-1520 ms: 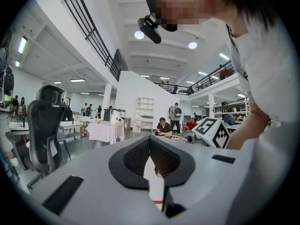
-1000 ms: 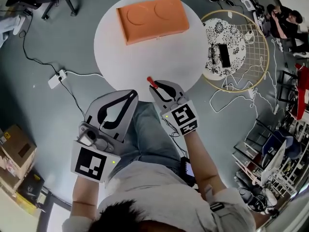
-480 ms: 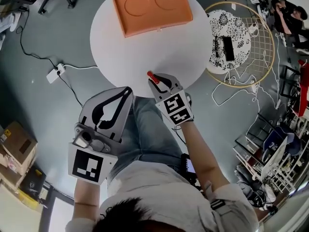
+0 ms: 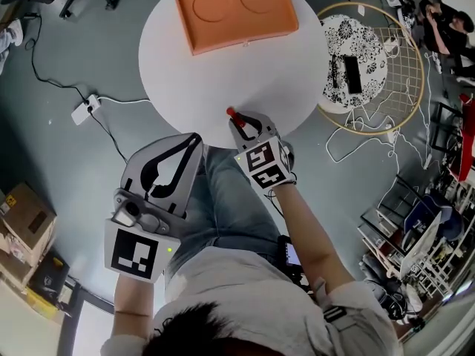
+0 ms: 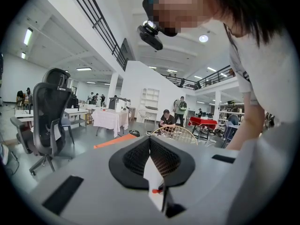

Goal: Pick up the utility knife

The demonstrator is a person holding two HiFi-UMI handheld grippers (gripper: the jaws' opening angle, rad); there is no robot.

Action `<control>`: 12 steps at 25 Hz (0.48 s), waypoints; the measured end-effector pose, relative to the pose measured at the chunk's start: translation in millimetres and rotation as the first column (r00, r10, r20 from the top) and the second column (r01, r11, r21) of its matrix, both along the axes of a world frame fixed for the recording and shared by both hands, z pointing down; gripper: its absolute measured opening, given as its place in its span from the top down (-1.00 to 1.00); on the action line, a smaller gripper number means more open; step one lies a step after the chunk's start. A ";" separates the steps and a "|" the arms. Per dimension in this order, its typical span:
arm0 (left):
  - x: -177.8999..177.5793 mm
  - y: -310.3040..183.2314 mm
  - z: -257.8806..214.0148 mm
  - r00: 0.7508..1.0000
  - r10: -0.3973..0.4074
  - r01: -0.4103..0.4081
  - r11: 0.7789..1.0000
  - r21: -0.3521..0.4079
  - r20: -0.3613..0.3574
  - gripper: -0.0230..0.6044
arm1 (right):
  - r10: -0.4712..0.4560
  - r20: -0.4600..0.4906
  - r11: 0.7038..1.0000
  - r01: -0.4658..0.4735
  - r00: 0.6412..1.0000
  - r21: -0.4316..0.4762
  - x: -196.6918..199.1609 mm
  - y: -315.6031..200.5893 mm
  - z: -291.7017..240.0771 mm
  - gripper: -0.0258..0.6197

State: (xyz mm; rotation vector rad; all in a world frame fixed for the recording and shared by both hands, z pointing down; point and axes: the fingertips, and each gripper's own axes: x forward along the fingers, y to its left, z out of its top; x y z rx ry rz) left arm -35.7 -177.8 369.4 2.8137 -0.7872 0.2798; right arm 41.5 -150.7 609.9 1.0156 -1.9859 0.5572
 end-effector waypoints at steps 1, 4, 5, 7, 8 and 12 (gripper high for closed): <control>0.2 0.9 0.0 1.000 0.000 0.000 1.000 0.000 0.000 0.89 | 0.000 -0.006 1.000 0.000 1.000 0.005 -0.6 0.0 -0.2 0.70; 2.6 4.7 -0.9 1.000 0.007 -0.007 1.000 -0.001 0.002 0.89 | 0.009 -0.002 1.000 -0.009 1.000 0.019 -1.4 0.2 -1.5 0.73; 3.9 6.0 -1.5 1.000 0.010 -0.010 1.000 0.000 0.004 0.89 | 0.016 0.004 1.000 -0.016 1.000 0.019 -0.7 0.0 -1.8 0.73; 6.0 8.2 -2.7 1.000 0.013 -0.013 1.000 0.004 0.006 0.89 | 0.033 0.024 0.999 -0.034 0.999 0.015 1.6 -0.6 -1.9 0.74; 6.3 9.0 -3.1 1.000 0.013 -0.013 1.000 0.005 0.008 0.89 | 0.041 0.034 0.999 -0.042 0.999 0.013 2.7 -0.6 -2.0 0.75; 1.4 11.2 -4.9 1.000 0.012 -0.012 1.000 0.017 0.023 0.89 | 0.053 0.057 0.998 -0.055 0.997 0.032 0.8 -0.9 -10.7 0.75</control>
